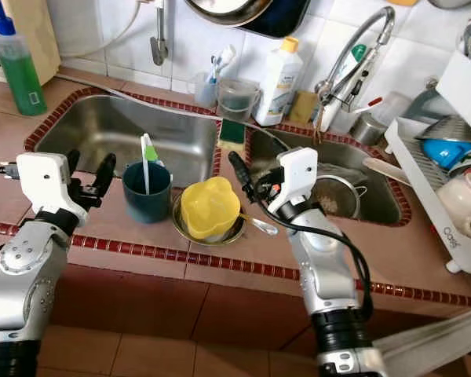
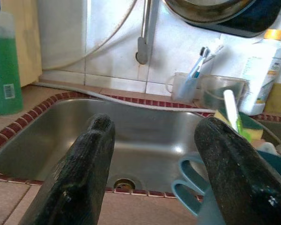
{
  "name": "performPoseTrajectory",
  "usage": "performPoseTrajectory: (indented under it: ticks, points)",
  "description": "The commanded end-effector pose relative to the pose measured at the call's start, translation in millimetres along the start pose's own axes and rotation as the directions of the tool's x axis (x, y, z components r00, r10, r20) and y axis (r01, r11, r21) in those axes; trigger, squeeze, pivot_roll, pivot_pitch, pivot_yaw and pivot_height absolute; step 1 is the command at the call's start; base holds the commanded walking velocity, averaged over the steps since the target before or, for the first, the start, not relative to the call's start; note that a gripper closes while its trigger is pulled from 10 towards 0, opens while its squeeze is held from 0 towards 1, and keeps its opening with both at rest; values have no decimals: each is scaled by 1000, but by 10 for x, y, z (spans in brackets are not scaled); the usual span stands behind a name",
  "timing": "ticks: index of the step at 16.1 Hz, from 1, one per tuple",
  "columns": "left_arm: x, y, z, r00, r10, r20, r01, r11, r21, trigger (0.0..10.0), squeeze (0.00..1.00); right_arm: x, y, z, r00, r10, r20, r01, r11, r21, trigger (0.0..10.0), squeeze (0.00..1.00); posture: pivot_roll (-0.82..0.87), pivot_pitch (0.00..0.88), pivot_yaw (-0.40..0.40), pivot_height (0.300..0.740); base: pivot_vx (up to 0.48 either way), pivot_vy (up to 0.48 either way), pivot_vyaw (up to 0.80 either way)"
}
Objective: Kitchen organization
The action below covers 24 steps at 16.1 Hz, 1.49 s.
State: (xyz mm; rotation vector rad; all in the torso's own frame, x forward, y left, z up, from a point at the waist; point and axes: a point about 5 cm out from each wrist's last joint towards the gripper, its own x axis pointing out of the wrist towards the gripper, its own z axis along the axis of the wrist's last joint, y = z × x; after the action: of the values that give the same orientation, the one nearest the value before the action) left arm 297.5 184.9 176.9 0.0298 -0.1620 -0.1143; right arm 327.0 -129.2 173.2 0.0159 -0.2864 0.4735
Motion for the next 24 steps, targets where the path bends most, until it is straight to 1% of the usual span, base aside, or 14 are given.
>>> performPoseTrajectory:
  ticks: [1, 3, 4, 5, 6, 7, 9, 10, 14, 16, 17, 20, 22, 24]
  points:
    - [36, -104, 9, 998, -55, -5, 55, 998, 0, 10000, 0, -43, -64, -2, 1000, -13, -13, 13, 1000, -15, 10000, 0, 78, 0, -167, 740, 0, 0, 0]
    - [64, -127, 19, 996, -86, -7, 86, 996, -17, 10000, 0, -55, -61, -14, 1000, -7, -19, 7, 1000, -18, 10000, 0, 74, 0, -166, 740, 0, 0, 0]
    - [142, -139, 45, 994, -109, -23, 108, 994, -30, 10000, 0, -78, -44, -29, 999, 15, -33, -16, 1000, -16, 10000, 0, 70, 0, -165, 740, 0, 0, 0]
    - [181, -142, 54, 993, -115, -31, 114, 993, -28, 10000, 0, -87, -39, -34, 999, 22, -37, -23, 1000, -13, 10000, 0, 67, 0, -162, 740, 0, 0, 0]
    - [267, -149, 57, 989, -135, -63, 136, 991, 5, 10000, 0, -105, -19, -41, 998, 38, -44, -39, 999, -4, 10000, 0, 57, 0, -153, 740, 0, 0, 0]
    - [309, -149, 53, 986, -144, -84, 145, 989, 9, 10000, 0, -118, -8, -44, 998, 45, -45, -45, 999, 2, 10000, 0, 57, 0, -153, 740, 0, 0, 0]
    - [453, -134, 49, 974, -171, -149, 170, 985, -17, 10000, 0, -168, 39, -57, 997, 60, -48, -59, 998, 20, 10000, 0, 34, 0, -128, 740, 0, 0, 0]
    - [498, -146, 60, 969, -187, -159, 189, 982, -3, 10000, 0, -190, 57, -62, 997, 65, -48, -63, 998, 25, 10000, 0, 27, 0, -121, 740, 0, 0, 0]
    - [694, -165, 103, 944, -237, -231, 230, 971, -57, 10000, 0, -248, 109, -65, 996, 67, -50, -66, 997, 34, 10000, 0, 2, 0, -88, 740, 0, 0, 0]
    - [782, -180, 165, 935, -266, -236, 254, 964, -79, 10000, 0, -270, 135, -63, 997, 67, -50, -65, 997, 40, 10000, 0, -9, 0, -69, 740, 0, 0, 0]
    - [817, -193, 193, 926, -293, -239, 274, 955, -111, 10000, 0, -281, 147, -66, 997, 63, -50, -61, 997, 42, 10000, 0, -14, 0, -59, 740, 0, 0, 0]
    - [900, -203, 218, 906, -325, -272, 313, 946, -85, 10000, 0, -302, 172, -74, 997, 50, -52, -47, 998, 44, 10000, 0, -25, 0, -36, 740, 0, 0, 0]
    - [929, -216, 222, 893, -347, -286, 332, 938, -101, 10000, 0, -304, 182, -75, 998, 45, -53, -43, 998, 44, 10000, 0, -26, 0, -28, 740, 0, 0, 0]
    - [943, -234, 205, 877, -365, -312, 355, 931, -89, 10000, 0, -302, 191, -74, 998, 41, -52, -39, 998, 45, 10000, 0, -26, 0, -21, 740, 0, 0, 0]
